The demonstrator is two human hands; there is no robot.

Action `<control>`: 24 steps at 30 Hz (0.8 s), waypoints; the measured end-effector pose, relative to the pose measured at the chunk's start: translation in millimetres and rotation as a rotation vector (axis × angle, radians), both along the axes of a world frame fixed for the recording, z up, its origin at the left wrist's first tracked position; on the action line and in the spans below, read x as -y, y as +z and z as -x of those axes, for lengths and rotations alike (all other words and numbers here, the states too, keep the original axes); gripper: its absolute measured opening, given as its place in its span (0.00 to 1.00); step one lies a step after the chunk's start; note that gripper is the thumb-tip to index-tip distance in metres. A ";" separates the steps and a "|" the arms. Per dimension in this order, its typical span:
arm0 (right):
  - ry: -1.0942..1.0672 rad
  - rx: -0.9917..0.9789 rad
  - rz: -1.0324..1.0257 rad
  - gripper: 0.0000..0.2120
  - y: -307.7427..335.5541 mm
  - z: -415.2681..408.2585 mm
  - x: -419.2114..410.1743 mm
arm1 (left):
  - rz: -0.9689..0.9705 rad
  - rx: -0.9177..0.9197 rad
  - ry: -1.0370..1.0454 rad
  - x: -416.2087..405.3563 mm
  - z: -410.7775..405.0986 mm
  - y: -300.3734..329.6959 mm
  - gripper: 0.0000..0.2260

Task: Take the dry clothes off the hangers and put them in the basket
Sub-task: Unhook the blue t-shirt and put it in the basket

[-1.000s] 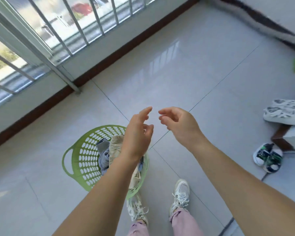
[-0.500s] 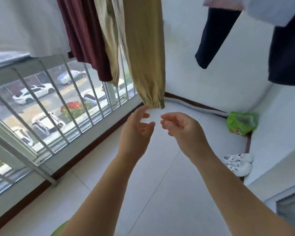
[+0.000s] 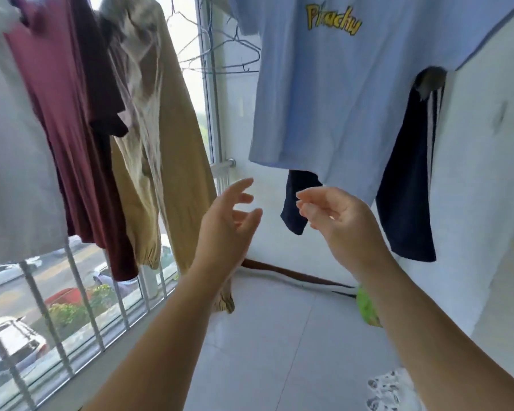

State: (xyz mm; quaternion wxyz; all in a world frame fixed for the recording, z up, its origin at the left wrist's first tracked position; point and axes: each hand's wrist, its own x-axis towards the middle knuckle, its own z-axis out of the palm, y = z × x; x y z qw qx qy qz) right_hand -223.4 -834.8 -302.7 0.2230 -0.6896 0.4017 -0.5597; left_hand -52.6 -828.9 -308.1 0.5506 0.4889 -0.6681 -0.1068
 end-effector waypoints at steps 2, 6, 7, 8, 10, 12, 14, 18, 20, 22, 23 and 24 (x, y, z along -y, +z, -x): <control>-0.041 -0.021 0.058 0.07 24.6 8.5 13.6 | 0.046 0.006 -0.013 19.1 4.2 21.6 0.21; -0.143 -0.113 0.154 0.07 69.9 17.8 42.0 | 0.140 0.032 -0.046 58.6 7.8 62.8 0.20; -0.164 -0.125 0.176 0.07 80.4 19.7 47.6 | 0.159 0.045 -0.054 67.8 8.1 73.0 0.20; -0.183 -0.135 0.200 0.07 91.7 21.0 52.9 | 0.179 0.055 -0.064 76.1 8.6 84.3 0.20; -0.237 -0.168 0.273 0.07 115.7 23.7 64.3 | 0.228 0.062 -0.097 93.0 10.6 109.8 0.19; -0.306 -0.199 0.350 0.07 143.1 26.4 76.4 | 0.295 0.073 -0.125 112.7 13.1 138.2 0.19; -0.364 -0.215 0.405 0.07 165.9 28.6 86.0 | 0.360 0.085 -0.146 127.5 15.5 163.0 0.19; -0.493 -0.250 0.499 0.08 202.5 29.7 102.0 | 0.468 0.095 -0.206 157.3 19.7 205.8 0.19; -0.560 -0.298 0.524 0.09 218.6 30.3 109.3 | 0.531 0.105 -0.223 170.4 22.8 224.7 0.19; -0.631 -0.350 0.559 0.11 235.6 31.3 117.9 | 0.599 0.132 -0.210 182.6 27.6 243.9 0.18; -0.661 -0.376 0.572 0.11 241.4 31.7 121.2 | 0.622 0.150 -0.194 185.4 29.2 249.7 0.18; -0.705 -0.411 0.591 0.11 251.8 33.0 127.3 | 0.653 0.165 -0.188 191.1 32.9 260.4 0.18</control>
